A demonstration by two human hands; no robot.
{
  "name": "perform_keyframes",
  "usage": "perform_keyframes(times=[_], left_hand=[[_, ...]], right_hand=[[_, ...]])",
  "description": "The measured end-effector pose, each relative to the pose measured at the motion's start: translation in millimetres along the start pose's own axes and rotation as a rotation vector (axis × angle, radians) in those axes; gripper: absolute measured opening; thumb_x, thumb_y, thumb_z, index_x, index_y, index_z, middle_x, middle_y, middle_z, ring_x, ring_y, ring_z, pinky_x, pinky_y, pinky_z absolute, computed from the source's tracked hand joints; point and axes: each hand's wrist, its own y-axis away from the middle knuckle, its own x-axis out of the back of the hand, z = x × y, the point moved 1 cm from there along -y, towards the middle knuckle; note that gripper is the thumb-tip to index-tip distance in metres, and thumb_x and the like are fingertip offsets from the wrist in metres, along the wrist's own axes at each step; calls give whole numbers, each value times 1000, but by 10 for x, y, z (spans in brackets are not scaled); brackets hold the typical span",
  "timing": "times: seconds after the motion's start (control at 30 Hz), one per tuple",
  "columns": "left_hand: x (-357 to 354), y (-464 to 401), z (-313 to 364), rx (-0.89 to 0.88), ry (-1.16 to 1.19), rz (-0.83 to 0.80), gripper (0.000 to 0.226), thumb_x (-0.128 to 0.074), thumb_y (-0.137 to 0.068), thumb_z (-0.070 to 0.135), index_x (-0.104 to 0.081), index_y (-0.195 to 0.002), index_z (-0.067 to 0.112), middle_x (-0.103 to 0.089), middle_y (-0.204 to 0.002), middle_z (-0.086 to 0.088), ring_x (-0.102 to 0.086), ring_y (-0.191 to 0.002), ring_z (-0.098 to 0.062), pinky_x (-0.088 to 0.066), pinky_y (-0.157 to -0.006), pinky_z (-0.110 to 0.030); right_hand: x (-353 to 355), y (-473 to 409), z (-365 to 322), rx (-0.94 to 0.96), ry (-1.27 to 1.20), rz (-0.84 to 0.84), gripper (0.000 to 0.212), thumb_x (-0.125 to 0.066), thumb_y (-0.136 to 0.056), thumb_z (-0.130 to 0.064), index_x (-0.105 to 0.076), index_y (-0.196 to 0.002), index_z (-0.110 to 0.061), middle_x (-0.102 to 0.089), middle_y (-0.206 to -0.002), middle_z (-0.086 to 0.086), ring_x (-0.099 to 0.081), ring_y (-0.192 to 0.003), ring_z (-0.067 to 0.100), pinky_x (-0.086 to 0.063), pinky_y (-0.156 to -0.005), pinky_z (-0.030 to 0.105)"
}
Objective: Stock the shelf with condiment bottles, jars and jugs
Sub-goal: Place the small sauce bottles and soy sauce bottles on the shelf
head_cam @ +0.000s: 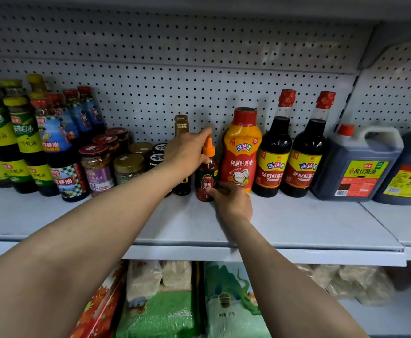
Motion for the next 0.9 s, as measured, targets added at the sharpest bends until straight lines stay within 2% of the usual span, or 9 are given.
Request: perform_keyframes(times=[0.23,0.37,0.57,0.73,0.9], left_hand=[[-7,-41,-6,-10,-68,-1,53,-80,-77,33,-43,-114,29,-54,-75,7,-59,-72,-25,-54,-66,-38],[-8,-57,-1,-1,-87,-1,54,-79,-78,32,-41,-117,29,-52,-74,7,-56,-69,-24,-50,-62,-35],[-41,-62,-12,-9,-101,13,54,-79,-79,30,-41,-117,28,-52,-74,7,-56,-70,-23,-54,-64,-37],[-42,-64,-10,2,-113,23,56,-78,-80,29,-42,-121,27,-53,-74,6,-54,-69,-22,-52,-62,-35],[-7,-48,48,26,-148,-16,56,-76,-82,30,-41,-125,26,-60,-81,1,-62,-77,-26,-55,-66,-38]], right_hand=[[-60,-33,-18,-55,114,36,48,-71,-70,-72,-74,-97,-32,-74,-98,-2,-66,-93,23,-39,-69,29],[-66,-43,-26,-84,142,43,51,-69,-68,-76,-73,-89,-29,-73,-94,0,-65,-88,24,-38,-68,29],[-79,-59,-45,-110,168,50,51,-66,-67,-80,-60,-71,-30,-71,-88,2,-50,-72,20,-38,-67,30],[-84,-63,-51,-130,199,62,58,-65,-67,-81,-70,-83,-25,-71,-89,4,-52,-73,23,-38,-67,30],[-96,-59,-56,-128,212,62,59,-64,-67,-81,-65,-77,-23,-70,-85,4,-51,-71,23,-37,-65,30]])
